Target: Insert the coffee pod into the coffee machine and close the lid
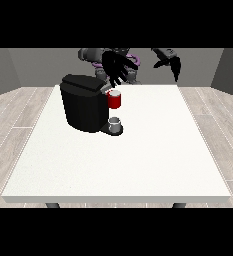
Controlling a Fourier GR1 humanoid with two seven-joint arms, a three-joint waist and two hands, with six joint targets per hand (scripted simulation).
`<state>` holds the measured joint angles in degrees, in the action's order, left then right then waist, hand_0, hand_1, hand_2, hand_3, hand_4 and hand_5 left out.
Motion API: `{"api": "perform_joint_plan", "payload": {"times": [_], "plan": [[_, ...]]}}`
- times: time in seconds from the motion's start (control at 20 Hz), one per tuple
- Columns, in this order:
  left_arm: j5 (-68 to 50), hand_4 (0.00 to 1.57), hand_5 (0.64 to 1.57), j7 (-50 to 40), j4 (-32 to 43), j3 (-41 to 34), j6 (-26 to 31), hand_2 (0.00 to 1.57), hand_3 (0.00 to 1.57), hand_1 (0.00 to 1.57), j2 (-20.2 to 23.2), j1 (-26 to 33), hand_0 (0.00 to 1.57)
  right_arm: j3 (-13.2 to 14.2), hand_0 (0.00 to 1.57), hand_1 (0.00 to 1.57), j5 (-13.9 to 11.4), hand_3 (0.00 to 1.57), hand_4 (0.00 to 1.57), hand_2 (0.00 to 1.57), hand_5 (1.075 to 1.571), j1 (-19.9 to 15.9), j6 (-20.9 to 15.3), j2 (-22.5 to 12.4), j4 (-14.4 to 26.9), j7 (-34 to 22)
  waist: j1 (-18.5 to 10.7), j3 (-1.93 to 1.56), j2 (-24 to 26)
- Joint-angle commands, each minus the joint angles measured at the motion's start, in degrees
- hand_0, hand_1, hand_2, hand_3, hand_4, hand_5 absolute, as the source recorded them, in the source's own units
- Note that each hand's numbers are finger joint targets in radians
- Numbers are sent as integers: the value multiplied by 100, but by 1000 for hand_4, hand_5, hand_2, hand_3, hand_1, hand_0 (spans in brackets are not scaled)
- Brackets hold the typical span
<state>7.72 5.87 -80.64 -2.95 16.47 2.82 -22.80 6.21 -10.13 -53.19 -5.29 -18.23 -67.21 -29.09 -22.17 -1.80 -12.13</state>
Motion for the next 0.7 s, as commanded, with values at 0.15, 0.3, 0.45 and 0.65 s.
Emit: {"api": "perform_joint_plan", "payload": {"times": [0.15,0.3,0.45,0.65], "plan": [[-102,399,1571,-305,-118,106,154,0,0,0,-33,-453,0,-432,0,0,-183,0,0,0,1571,-1030,169,191,-80,902,-745,181,-325],[-139,395,1571,-60,-95,-73,94,0,0,0,77,-454,0,-429,0,0,-208,0,0,0,1571,-1267,220,217,159,1164,-679,183,-597],[-195,377,1571,-177,-332,38,160,0,0,0,18,-603,0,-256,0,0,-242,0,0,0,1571,-1593,76,208,611,1295,-847,183,-713],[-248,0,1571,-37,-298,-66,158,0,0,0,80,-350,0,-127,0,0,-3,0,0,0,1571,-1601,154,398,827,1617,-698,182,-767]]}}
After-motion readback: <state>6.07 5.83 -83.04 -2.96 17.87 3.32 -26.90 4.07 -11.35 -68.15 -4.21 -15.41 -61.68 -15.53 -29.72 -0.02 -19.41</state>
